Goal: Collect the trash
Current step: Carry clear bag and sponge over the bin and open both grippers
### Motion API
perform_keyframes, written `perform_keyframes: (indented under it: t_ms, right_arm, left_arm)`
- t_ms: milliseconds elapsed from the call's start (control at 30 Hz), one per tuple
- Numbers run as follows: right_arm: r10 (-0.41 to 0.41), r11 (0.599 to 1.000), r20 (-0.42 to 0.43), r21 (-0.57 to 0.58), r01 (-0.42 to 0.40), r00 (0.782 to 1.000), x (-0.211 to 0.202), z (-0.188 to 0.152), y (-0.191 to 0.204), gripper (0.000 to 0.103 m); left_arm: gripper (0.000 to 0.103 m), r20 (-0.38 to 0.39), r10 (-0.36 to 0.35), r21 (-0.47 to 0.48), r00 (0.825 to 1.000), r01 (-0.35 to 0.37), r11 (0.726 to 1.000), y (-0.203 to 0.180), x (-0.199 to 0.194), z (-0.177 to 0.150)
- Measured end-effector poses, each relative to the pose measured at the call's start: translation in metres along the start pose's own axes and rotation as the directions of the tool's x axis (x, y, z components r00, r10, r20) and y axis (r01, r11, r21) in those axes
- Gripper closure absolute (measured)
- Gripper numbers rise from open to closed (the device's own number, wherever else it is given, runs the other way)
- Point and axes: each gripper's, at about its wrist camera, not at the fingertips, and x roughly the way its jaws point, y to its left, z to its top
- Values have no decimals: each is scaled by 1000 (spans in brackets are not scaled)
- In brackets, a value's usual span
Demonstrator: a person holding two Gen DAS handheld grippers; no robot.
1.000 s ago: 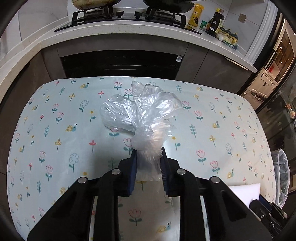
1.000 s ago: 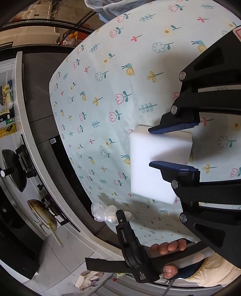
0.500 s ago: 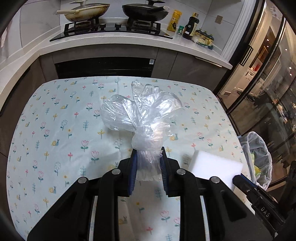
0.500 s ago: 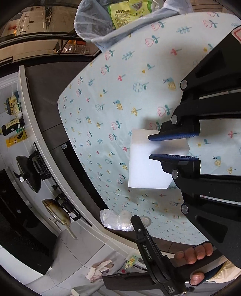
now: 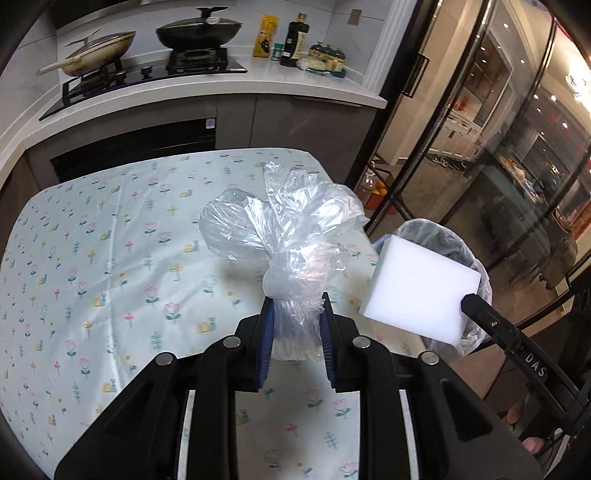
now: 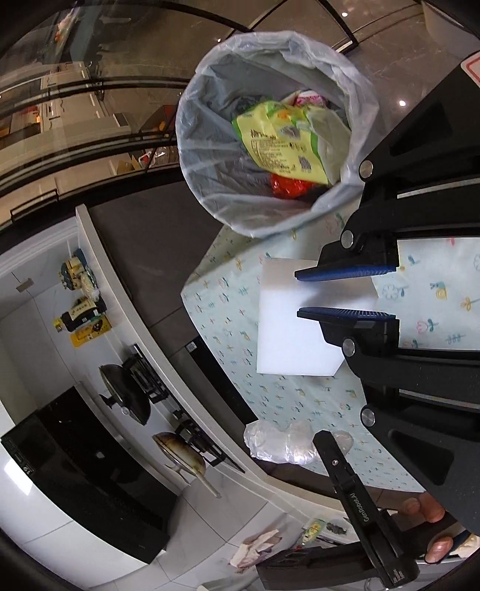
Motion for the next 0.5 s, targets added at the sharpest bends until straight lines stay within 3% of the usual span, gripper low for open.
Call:
perform_keyframes:
  t_ms: [500]
  right_arm:
    - [-115,986,117,131,99,987,-56,32,-105,89]
  left_arm:
    - [81,-77,-95,205,993,109,973,-148,51,4]
